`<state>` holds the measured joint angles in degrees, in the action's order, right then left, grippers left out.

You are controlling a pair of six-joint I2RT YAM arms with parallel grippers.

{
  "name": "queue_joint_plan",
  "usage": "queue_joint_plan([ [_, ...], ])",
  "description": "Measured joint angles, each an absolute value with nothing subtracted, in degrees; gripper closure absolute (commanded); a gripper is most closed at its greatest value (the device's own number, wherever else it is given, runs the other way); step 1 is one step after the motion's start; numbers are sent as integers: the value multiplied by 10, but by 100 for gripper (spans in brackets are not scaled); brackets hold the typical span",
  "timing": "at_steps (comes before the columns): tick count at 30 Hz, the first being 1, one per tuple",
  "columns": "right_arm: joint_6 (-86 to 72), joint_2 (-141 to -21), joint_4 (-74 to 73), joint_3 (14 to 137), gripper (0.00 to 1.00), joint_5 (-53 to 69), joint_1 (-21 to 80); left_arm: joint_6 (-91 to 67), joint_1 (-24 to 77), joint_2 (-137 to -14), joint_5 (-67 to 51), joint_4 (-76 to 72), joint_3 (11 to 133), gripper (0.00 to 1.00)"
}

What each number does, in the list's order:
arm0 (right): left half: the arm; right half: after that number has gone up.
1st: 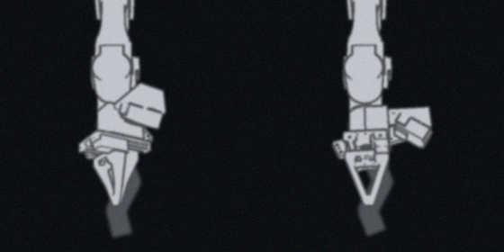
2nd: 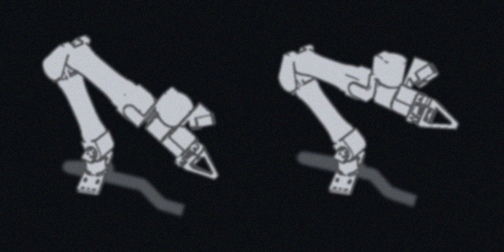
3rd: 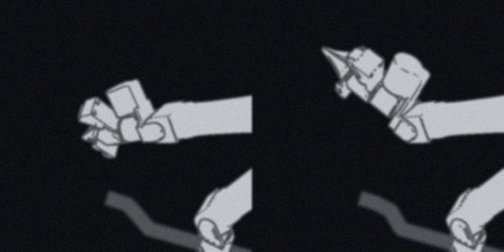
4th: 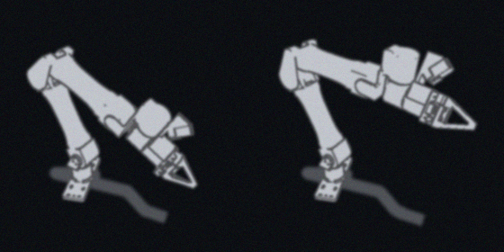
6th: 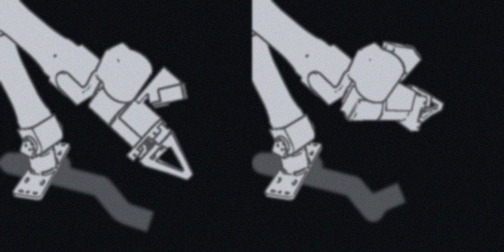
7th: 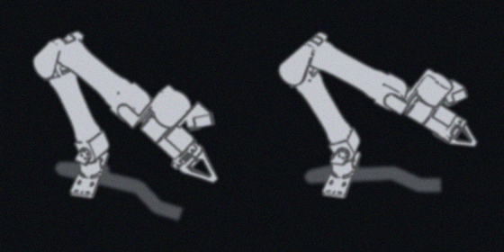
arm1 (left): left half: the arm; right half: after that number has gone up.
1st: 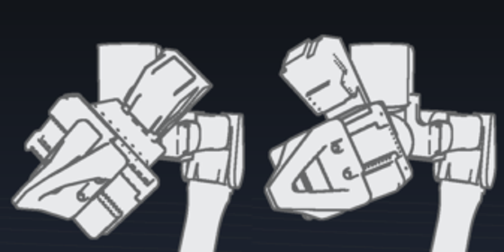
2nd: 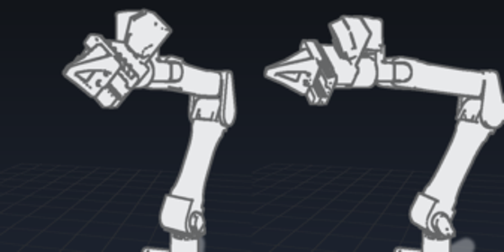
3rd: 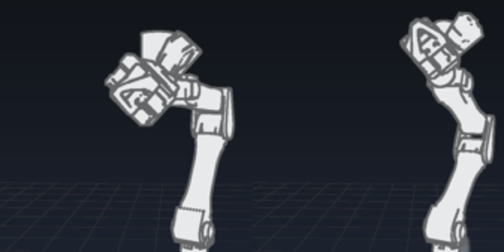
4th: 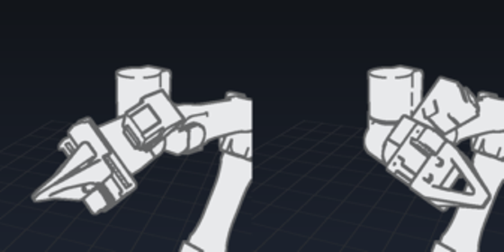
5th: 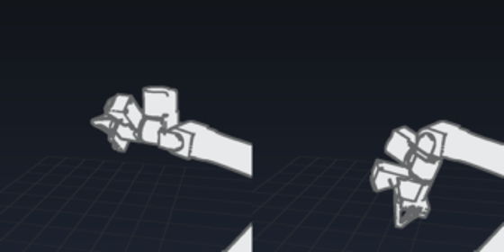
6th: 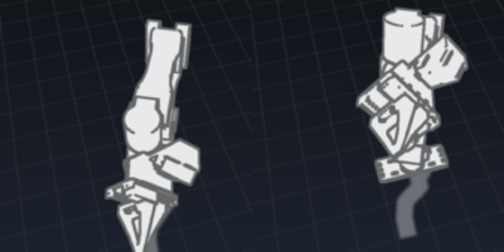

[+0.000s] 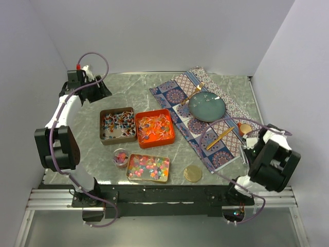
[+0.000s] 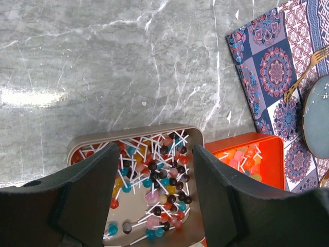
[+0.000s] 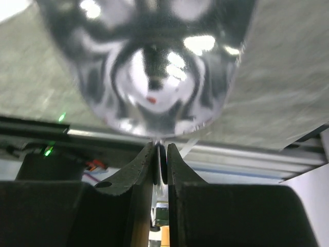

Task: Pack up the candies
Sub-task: Place the spatula at the corner of the board.

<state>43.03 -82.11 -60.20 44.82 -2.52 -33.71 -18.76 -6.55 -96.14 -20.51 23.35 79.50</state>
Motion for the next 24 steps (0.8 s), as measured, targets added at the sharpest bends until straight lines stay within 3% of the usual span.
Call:
queue_joint_plan([
  [5, 430, -869, -546, 447, 98, -63, -341, -187, -65, -957, -200, 236, 795, 35],
  [7, 434, -875, -525, 440, 82, -84, -346, -187, -65, -952, -197, 236, 795, 34],
  [9, 441, -875, -514, 436, 48, -100, -349, -186, -65, -943, -196, 235, 790, 33],
  [11, 442, -875, -510, 437, 36, -111, -353, -185, -65, -935, -196, 235, 785, 33],
  [16, 442, -877, -569, 489, 29, -97, -363, -181, -65, -913, -196, 237, 773, 32],
  [24, 490, -798, -704, 744, 23, 18, -343, -188, -65, -897, -209, 225, 738, 32],
])
